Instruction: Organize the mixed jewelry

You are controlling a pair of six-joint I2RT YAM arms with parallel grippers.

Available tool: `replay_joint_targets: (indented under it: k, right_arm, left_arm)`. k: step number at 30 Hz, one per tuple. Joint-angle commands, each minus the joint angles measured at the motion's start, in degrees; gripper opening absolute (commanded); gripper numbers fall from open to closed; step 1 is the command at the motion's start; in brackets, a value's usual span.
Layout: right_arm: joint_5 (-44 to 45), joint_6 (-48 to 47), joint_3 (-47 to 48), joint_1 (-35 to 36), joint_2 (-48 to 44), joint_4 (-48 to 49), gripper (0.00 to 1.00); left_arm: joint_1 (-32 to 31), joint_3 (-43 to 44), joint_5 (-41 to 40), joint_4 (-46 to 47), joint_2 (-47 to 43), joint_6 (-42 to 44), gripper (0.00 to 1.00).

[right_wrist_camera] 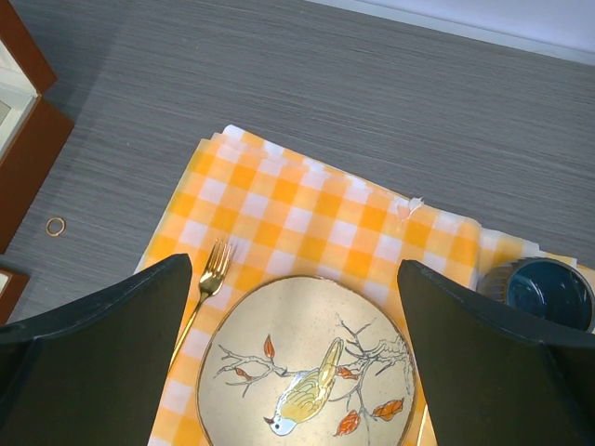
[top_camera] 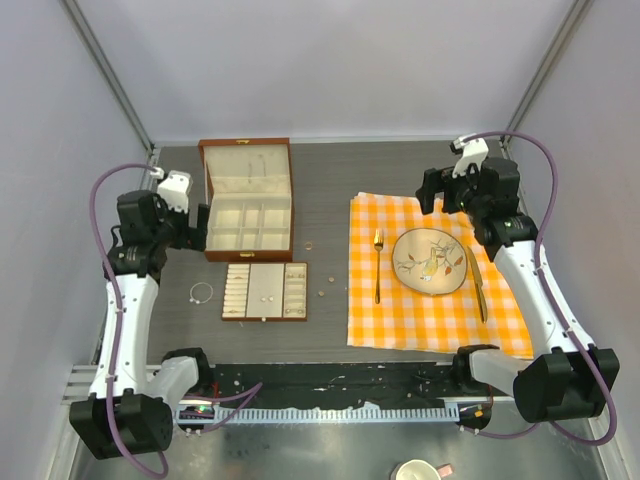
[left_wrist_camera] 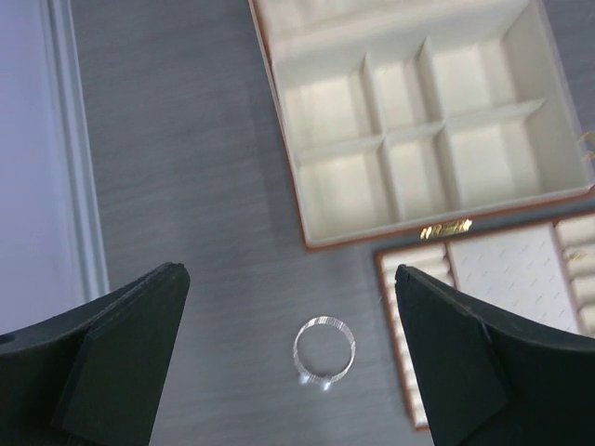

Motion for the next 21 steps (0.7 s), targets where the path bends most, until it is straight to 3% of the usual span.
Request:
replay_joint_targets:
  k: [1,7,21]
  right_arm:
    - [-0.8,-1.18,0.42,0.08,-1.51,0.82,1.0]
    - [-1.59,-1.01,1.21,0.08,0.07,-0.5,1.0]
    - [-7.04,-0.66,1.91,0.16,-0.37,-2.6,1.0]
  left_arm:
    - [0.77,-1.55,-7.12,-13.32,-1.97,15.71,1.0]
    - [4.63,-7.0,-7.4,-18.6,-1.02,25.21,1.0]
    - [6.75,-11.75,-6.25,-12.64,13.22,26.55,0.84]
